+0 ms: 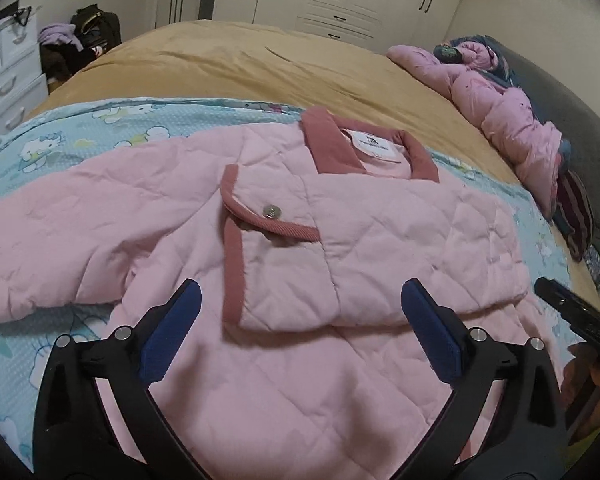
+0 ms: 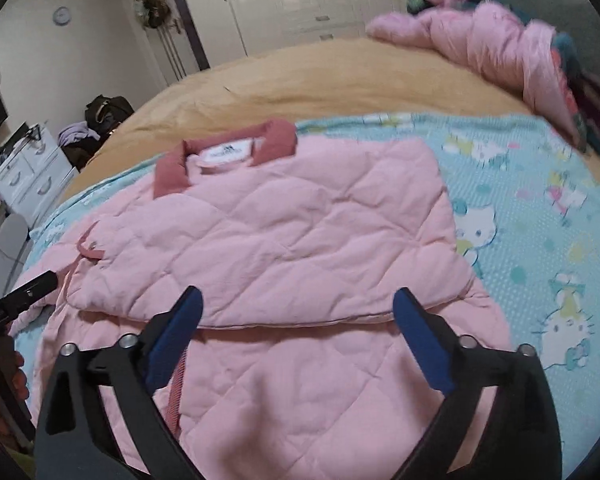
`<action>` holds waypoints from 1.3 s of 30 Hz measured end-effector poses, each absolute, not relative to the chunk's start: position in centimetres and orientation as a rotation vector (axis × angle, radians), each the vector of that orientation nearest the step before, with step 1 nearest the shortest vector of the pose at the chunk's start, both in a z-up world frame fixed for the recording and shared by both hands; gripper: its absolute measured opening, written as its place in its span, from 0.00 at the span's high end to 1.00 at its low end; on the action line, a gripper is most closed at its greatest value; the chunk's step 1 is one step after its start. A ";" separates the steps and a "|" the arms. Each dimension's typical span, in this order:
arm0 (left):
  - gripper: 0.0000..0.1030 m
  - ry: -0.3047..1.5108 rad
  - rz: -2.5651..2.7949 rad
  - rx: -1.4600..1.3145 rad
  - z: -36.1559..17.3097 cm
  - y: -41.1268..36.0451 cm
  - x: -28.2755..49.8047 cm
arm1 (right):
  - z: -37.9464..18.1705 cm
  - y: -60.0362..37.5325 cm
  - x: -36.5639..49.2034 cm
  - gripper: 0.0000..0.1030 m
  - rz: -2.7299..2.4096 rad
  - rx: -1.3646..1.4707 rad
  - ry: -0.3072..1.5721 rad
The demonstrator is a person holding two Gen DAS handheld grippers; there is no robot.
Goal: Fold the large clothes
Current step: 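Move the left tool over the other jacket sleeve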
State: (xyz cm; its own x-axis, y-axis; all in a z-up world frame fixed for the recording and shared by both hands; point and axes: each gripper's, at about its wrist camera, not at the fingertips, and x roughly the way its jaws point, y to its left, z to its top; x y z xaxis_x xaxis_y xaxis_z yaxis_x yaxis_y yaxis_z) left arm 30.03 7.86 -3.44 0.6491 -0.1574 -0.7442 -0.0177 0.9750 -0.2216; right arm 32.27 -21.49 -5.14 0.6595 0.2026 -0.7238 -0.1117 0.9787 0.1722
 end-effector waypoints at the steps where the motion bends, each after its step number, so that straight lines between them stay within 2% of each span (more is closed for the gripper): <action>1: 0.09 0.867 -0.082 -0.219 -3.5 7.7 29.9 | -4.9 -21.3 31.9 0.05 0.179 0.110 0.828; 25: 0.09 0.889 -0.055 -0.196 -2.7 6.2 26.9 | -2.8 -18.3 28.1 0.04 0.218 0.080 0.790; 39: 0.09 0.849 0.097 -0.259 -1.2 12.8 26.2 | -0.9 -9.8 28.4 0.04 0.342 0.024 0.753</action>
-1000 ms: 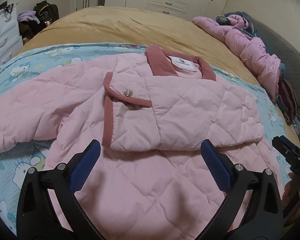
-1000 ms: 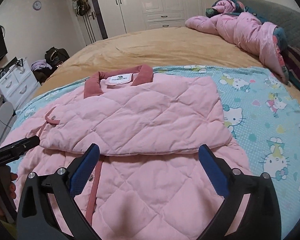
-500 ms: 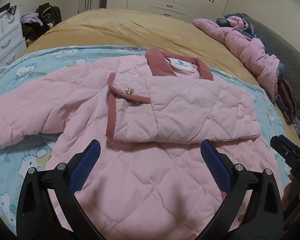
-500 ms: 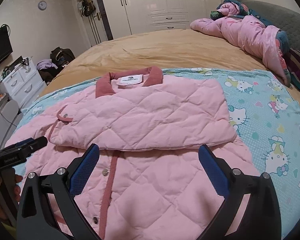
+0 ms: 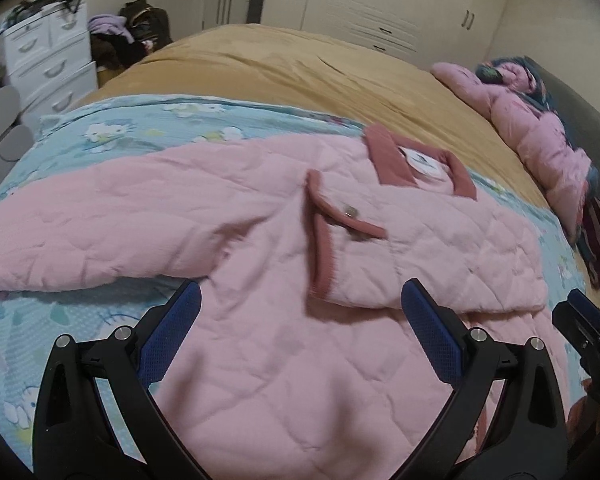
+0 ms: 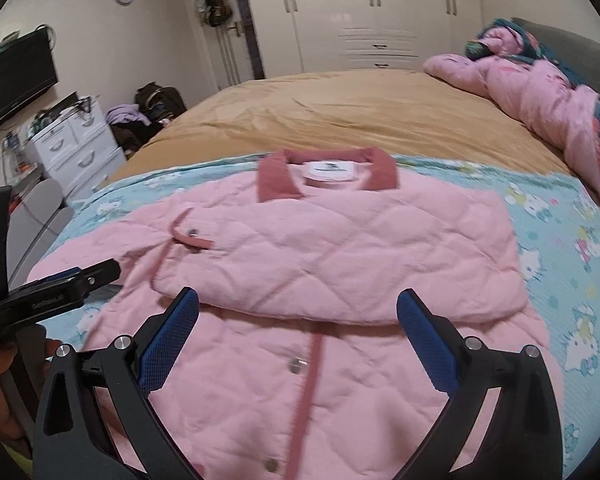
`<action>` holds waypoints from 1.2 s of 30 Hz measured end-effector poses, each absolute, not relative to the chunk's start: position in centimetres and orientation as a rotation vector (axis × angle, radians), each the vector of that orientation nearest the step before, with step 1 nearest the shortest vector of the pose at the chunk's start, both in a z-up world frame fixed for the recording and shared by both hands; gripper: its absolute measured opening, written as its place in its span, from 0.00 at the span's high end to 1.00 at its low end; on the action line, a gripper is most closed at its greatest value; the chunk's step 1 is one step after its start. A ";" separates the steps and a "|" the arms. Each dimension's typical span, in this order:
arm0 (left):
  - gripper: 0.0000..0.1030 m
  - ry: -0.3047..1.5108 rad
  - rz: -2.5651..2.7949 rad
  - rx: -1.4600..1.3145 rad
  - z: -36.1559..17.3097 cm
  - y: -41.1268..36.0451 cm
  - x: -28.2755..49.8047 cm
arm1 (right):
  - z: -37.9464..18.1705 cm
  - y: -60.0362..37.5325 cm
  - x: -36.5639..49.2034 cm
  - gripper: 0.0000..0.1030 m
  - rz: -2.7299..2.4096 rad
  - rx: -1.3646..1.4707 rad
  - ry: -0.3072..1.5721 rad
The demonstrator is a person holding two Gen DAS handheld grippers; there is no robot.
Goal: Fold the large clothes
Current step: 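Move the left tool over the other jacket sleeve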
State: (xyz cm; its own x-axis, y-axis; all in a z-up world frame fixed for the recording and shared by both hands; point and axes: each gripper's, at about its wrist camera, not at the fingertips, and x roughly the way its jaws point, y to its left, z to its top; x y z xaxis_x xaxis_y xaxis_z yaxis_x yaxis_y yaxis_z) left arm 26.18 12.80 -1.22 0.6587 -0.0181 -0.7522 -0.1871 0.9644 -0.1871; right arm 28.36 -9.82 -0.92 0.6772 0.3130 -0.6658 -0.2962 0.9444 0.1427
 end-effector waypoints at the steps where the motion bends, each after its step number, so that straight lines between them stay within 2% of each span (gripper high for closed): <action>1: 0.09 0.849 0.110 -0.268 -1.2 13.4 26.1 | -0.8 -9.2 28.4 0.04 0.349 0.021 0.749; 36: 0.09 0.771 0.504 -0.510 -1.0 30.7 21.5 | 2.0 9.6 30.3 0.04 0.621 -0.100 0.724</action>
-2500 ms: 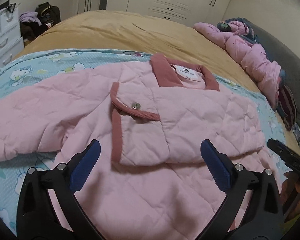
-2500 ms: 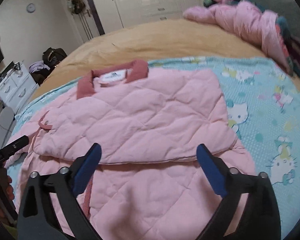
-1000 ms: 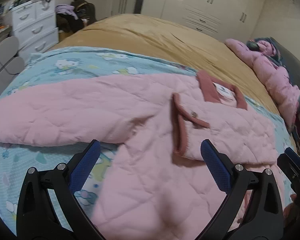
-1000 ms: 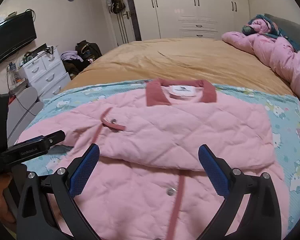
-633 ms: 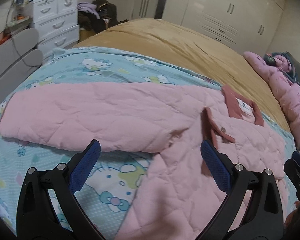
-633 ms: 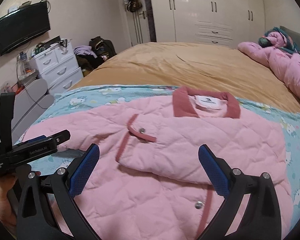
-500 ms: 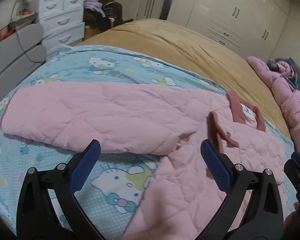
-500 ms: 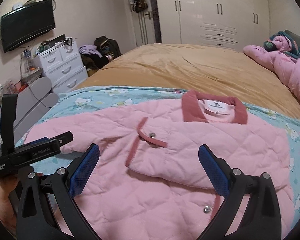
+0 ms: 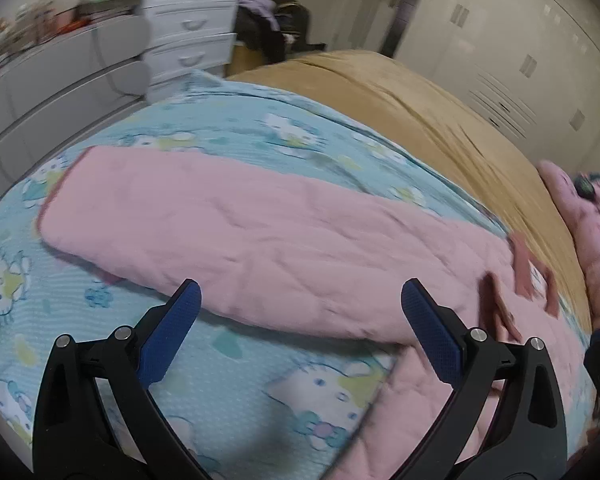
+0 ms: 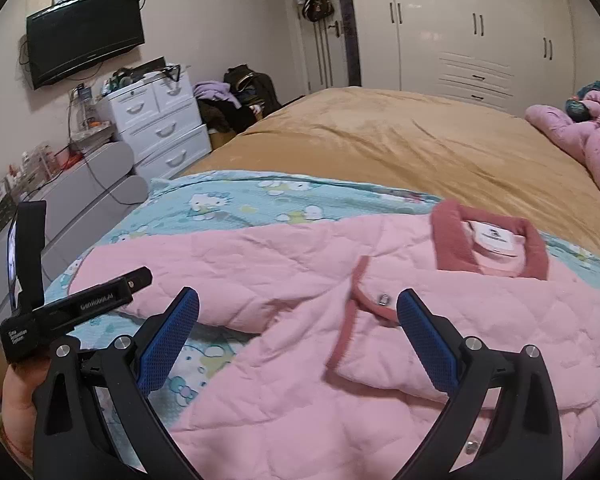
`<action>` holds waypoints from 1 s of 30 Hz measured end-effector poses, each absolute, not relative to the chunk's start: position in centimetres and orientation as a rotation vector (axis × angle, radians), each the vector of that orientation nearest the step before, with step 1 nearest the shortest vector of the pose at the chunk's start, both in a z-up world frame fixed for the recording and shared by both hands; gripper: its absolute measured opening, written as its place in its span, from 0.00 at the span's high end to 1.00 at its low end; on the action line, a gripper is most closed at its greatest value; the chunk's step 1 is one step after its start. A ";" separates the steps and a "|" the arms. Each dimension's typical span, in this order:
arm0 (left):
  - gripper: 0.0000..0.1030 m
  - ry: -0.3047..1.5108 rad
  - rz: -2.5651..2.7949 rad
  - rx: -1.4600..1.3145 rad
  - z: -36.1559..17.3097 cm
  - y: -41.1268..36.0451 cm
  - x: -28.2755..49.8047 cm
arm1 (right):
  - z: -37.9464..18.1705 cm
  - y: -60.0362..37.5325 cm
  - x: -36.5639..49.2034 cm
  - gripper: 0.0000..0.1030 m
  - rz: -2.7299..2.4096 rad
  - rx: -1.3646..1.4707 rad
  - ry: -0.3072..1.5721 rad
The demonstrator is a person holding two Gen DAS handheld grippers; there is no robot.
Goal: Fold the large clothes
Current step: 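Move the left tool over the other jacket sleeve, then grasp the sleeve cuff with the left tool and lift it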
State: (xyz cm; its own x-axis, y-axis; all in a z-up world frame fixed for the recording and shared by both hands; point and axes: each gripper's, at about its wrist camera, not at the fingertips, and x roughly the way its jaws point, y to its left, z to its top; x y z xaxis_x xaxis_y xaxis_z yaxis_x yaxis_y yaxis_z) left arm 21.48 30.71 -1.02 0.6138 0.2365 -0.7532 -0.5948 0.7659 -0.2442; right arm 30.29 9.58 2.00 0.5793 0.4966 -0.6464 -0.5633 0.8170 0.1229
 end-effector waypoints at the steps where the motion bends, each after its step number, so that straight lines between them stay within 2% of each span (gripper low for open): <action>1: 0.09 0.771 0.517 -0.522 -1.2 31.4 21.2 | 1.9 10.1 30.4 0.04 0.628 -0.100 0.727; 16: 0.09 0.764 0.680 -0.703 -3.8 39.1 17.6 | 0.5 16.5 30.7 0.04 0.730 -0.125 0.767; 24: 0.09 0.761 0.725 -0.830 -6.4 42.0 16.2 | -2.2 20.6 29.9 0.04 0.795 -0.234 0.816; 30: 0.09 0.667 0.719 -1.004 -9.9 45.1 15.1 | -3.8 20.5 29.6 0.04 0.797 -0.226 0.848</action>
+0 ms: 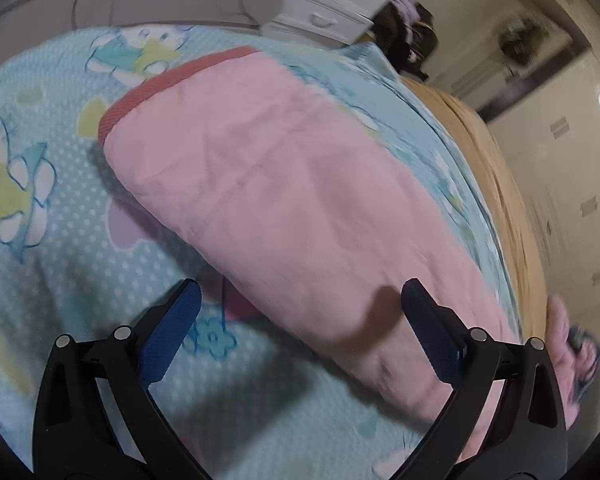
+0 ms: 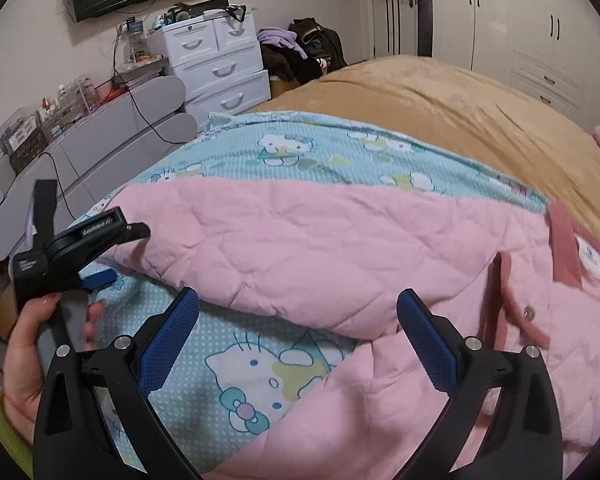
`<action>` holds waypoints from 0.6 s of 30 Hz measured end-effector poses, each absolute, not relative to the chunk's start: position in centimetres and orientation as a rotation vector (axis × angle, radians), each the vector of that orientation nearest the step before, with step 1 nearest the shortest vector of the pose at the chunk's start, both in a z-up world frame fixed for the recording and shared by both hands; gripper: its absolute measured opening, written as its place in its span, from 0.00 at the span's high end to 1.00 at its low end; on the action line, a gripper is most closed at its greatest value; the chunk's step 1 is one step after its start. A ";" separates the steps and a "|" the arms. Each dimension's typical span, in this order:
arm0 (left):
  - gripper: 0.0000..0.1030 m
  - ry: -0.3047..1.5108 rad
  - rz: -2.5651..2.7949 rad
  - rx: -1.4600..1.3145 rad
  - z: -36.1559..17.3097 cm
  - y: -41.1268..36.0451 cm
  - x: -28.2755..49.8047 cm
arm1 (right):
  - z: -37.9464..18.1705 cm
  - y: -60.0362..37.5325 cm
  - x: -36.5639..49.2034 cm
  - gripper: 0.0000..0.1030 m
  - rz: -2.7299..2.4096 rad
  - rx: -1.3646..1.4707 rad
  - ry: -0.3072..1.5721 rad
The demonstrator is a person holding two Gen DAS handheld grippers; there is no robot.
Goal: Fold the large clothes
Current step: 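Grasp the sleeve cuff with the left tool and lift it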
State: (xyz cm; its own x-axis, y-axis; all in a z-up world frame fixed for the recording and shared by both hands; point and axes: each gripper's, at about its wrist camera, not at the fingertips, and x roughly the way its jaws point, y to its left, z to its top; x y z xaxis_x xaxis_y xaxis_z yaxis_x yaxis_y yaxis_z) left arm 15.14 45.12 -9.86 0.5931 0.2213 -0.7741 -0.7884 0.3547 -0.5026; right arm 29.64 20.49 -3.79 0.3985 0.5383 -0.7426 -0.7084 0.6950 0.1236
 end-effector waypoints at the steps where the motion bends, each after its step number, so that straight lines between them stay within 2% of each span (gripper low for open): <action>1: 0.09 0.648 0.715 -1.013 -10.1 45.4 15.1 | -4.0 20.3 29.7 0.04 0.793 -0.217 0.856; 6: 0.10 0.570 0.731 -1.019 -10.5 46.0 15.4 | -4.4 19.1 30.1 0.04 0.776 -0.182 0.874; 8: 0.32 0.559 0.753 -0.997 -10.2 45.8 15.6 | -4.4 18.4 30.4 0.04 0.765 -0.163 0.876; 9: 0.46 0.562 0.767 -0.991 -10.1 45.9 15.8 | -4.3 18.0 30.5 0.04 0.762 -0.151 0.878; 10: 0.64 0.535 0.762 -0.994 -9.9 45.9 15.6 | -4.2 17.8 30.5 0.04 0.758 -0.145 0.878; 13: 0.79 0.482 0.729 -0.978 -8.5 45.8 15.2 | -3.8 16.7 30.6 0.04 0.745 -0.133 0.867; 18: 0.87 0.384 0.665 -0.899 -3.6 44.0 14.5 | -3.0 14.2 30.6 0.04 0.724 -0.089 0.855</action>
State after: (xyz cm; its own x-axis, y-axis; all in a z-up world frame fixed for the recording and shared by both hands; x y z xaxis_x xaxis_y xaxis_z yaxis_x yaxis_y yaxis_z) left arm 14.52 44.00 -3.56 0.7379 0.3671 -0.5663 -0.6740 0.4441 -0.5903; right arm 30.60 14.25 -3.03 0.4355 0.5465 -0.7153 -0.6152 0.7608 0.2066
